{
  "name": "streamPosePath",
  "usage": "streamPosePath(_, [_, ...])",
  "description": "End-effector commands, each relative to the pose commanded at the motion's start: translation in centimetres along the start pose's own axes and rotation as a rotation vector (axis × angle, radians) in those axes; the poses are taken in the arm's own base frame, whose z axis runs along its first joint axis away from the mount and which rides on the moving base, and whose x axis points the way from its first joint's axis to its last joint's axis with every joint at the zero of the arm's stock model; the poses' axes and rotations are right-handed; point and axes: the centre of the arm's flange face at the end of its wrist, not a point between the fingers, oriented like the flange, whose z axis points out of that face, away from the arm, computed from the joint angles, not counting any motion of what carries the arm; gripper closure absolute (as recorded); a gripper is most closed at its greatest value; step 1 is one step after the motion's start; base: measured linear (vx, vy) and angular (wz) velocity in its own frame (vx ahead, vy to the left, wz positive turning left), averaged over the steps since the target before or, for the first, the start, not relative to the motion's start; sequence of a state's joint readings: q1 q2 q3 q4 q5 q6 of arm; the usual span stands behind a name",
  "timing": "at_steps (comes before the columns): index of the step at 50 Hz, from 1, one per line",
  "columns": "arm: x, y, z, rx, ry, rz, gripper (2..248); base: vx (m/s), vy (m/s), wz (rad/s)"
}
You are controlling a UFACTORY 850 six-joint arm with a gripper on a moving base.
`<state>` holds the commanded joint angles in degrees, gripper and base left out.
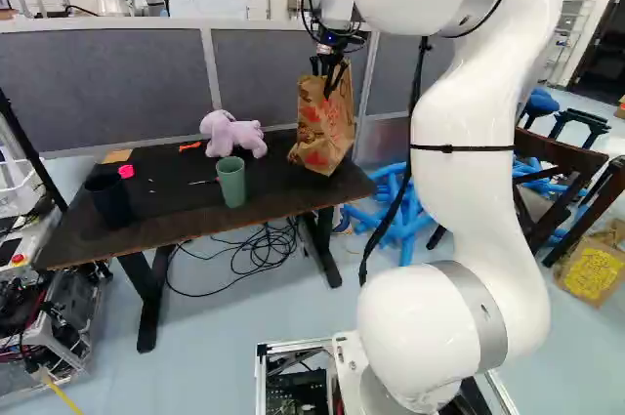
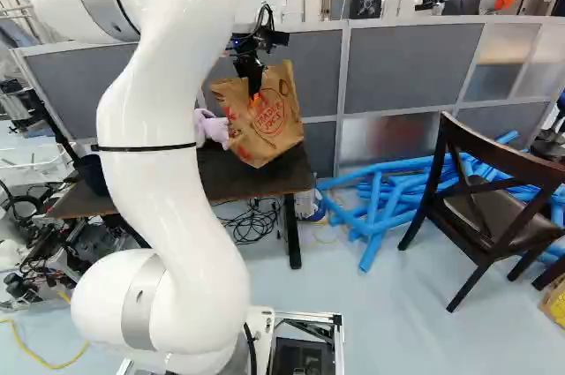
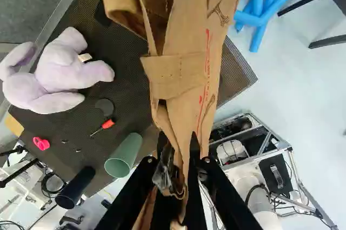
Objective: Pick up the bag on the ground and place it on the table
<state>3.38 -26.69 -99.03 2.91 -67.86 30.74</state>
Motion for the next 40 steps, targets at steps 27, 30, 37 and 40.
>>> streamPosePath(27, [1.4, -4.3, 4.7, -0.019, -0.035, -0.045, 227, 0.0, 0.0, 0.0])
streamPosePath(30, [1.4, -4.7, 5.1, -0.022, -0.04, -0.049, 227, 0.0, 0.0, 0.0])
streamPosePath(37, [1.4, -5.4, 6.3, -0.029, -0.053, -0.057, 227, 0.0, 0.0, 0.0])
streamPosePath(40, [1.5, -5.6, 6.8, -0.033, -0.059, -0.06, 227, 0.0, 0.0, 0.0])
